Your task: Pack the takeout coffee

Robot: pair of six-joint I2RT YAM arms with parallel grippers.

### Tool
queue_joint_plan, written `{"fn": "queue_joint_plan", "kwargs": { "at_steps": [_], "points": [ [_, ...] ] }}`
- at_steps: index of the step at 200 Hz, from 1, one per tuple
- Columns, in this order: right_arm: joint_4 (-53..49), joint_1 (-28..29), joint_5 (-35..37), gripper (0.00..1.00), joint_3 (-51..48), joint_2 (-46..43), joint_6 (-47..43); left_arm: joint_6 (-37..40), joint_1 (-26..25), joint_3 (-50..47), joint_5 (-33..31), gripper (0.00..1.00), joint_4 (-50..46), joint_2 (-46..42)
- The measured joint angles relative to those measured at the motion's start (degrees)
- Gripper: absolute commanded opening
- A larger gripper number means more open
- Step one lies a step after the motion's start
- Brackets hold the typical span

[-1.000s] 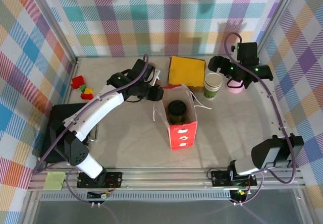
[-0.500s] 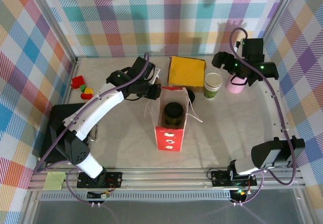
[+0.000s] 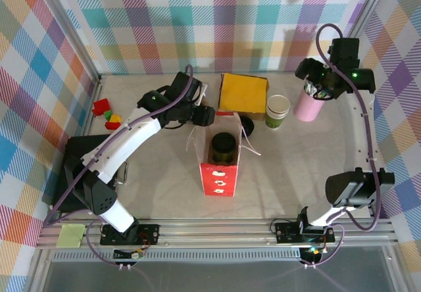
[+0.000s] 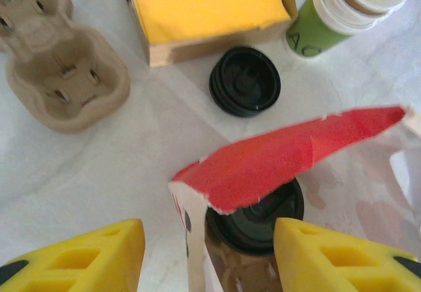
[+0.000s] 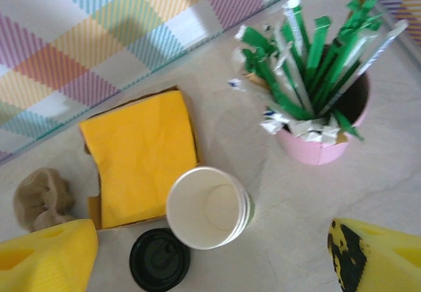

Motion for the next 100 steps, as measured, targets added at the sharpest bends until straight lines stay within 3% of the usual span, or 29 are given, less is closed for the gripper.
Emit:
{"fn": "queue_joint_plan", "kwargs": {
  "at_steps": [60,100],
  "points": [
    [0.6,-1.9,1.9,0.86,1.3,3.7,-7.0,0.0,0.0,1.8,-5.5,0.58,8.8,-4.7],
    [-0.8,-5.1,0.0,0.78,12.8,13.1,-9.0,-2.6,0.2,1.7,-11.5,0.61,10.0,-12.3]
  ]
}}
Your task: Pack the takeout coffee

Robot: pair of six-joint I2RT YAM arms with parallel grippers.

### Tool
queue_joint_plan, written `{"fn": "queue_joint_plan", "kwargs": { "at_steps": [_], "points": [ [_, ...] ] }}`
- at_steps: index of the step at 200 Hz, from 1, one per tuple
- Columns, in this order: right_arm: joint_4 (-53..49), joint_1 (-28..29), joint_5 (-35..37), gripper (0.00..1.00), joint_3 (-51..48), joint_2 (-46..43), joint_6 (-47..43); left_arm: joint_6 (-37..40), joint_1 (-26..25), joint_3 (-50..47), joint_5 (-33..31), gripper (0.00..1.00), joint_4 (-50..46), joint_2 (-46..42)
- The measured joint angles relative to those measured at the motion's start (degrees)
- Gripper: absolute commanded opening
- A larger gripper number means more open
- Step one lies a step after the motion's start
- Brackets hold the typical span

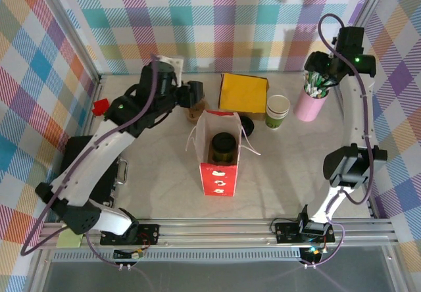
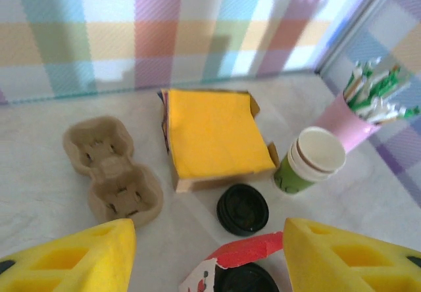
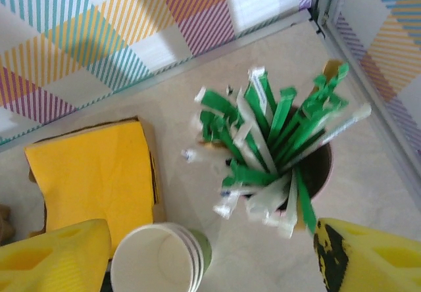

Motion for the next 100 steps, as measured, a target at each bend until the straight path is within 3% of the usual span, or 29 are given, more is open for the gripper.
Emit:
{"fn": "queue_joint_plan", "kwargs": {
  "at_steps": [52,100],
  "points": [
    [-0.4,-2.4,-2.8,0.66,2.4,5.1,1.3,-0.9,3.8,-1.8,-3.6,0.61,-0.5,-3.1],
    [-0.4,-2.6,-3.9,0.62,2.9,9.0,3.2,-0.7,5.9,-7.3,-4.0,0.61,-0.2,-2.9]
  ]
}}
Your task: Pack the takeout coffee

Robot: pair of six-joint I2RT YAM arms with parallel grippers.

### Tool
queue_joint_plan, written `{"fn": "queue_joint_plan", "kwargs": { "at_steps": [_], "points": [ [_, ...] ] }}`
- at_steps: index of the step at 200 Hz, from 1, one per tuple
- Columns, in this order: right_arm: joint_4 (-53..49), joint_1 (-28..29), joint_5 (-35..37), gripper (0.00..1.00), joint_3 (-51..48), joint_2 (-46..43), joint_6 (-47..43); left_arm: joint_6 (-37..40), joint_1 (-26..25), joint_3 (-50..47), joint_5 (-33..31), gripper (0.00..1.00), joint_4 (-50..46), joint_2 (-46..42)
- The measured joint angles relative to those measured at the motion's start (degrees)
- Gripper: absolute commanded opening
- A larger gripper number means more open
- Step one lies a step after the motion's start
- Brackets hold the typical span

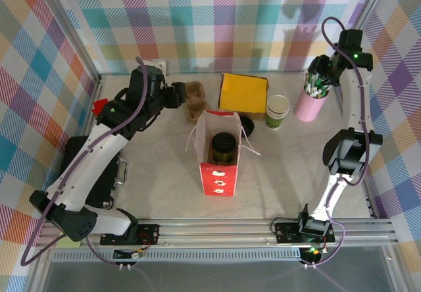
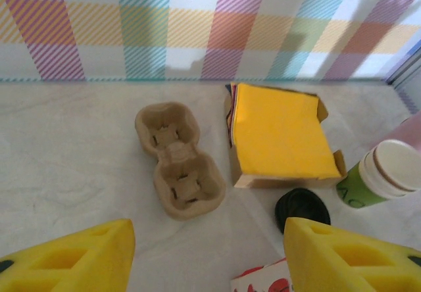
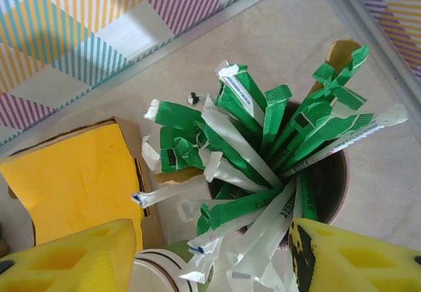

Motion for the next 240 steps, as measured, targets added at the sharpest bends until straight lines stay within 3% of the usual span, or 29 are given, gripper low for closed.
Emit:
{"fn": "queue_joint_plan", "kwargs": {
  "at_steps": [131,240],
  "points": [
    [3.8,-0.1,0.3,0.5,0.0,5.1,1.4,-2.6,0.0,-6.2,1.3,0.61,1.7,0.0],
    [4.1,-0.1,0.8,0.2,5.1,8.4,1.2,-2.6,0.0,-6.2,2.3,0.6,2.7,0.0]
  ]
}}
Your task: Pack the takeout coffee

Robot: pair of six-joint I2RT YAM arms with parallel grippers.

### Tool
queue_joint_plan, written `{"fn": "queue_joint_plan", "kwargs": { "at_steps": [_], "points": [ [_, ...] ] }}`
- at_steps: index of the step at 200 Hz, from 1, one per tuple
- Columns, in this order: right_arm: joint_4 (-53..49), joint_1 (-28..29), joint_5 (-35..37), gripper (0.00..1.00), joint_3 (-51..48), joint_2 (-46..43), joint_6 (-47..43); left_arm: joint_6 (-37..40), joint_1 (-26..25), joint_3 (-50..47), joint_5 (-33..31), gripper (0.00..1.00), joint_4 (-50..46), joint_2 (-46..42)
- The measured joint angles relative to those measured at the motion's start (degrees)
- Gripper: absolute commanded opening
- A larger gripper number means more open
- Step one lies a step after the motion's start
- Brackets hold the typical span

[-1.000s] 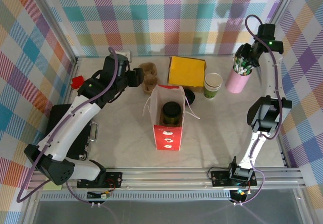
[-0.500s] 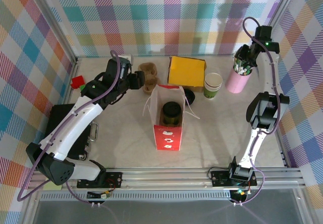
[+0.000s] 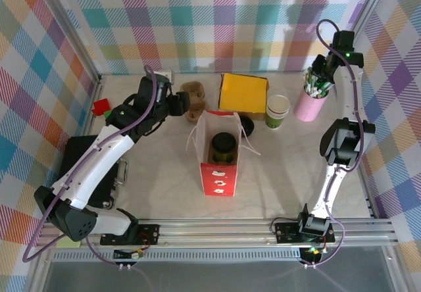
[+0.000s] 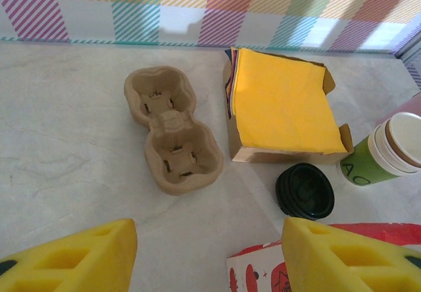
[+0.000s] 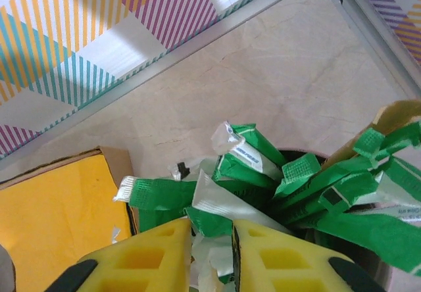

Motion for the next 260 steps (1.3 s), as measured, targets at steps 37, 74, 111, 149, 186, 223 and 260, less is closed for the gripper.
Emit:
{"fn": "queue_joint_plan", "kwargs": {
  "at_steps": [37,74,111,149,186,223,260],
  "points": [
    [0.0,0.0,0.1,0.04,1.2,0.4,-0.3,0.0,0.0,0.0,0.0,0.6,0.0,0.0],
    [0.0,0.0,0.1,0.0,1.7,0.3,-0.9,0.0,0.0,0.0,0.0,0.6,0.0,0.0],
    [-0.4,0.0,0.1,0.0,1.7,-0.9,-1.6,0.0,0.0,-0.2,0.5,0.59,0.0,0.0],
    [-1.2,0.0,0.4,0.0,1.7,-5.2,-3.2,0.0,0.0,-0.2,1.2,0.59,0.0,0.0],
    [-2.0,0.0,0.5,0.0,2.6,-10.9,-4.2,-0.2,0.0,-0.2,1.6,0.59,0.0,-0.3],
    [-3.4,0.0,0.3,0.0,5.5,-14.7,-4.4,-1.1,0.0,-0.2,3.0,0.57,-0.2,-0.7],
    [-6.1,0.0,-0.9,0.0,10.3,-16.0,-4.7,-1.5,0.0,-0.2,4.6,0.57,-0.2,-1.2]
  ]
}}
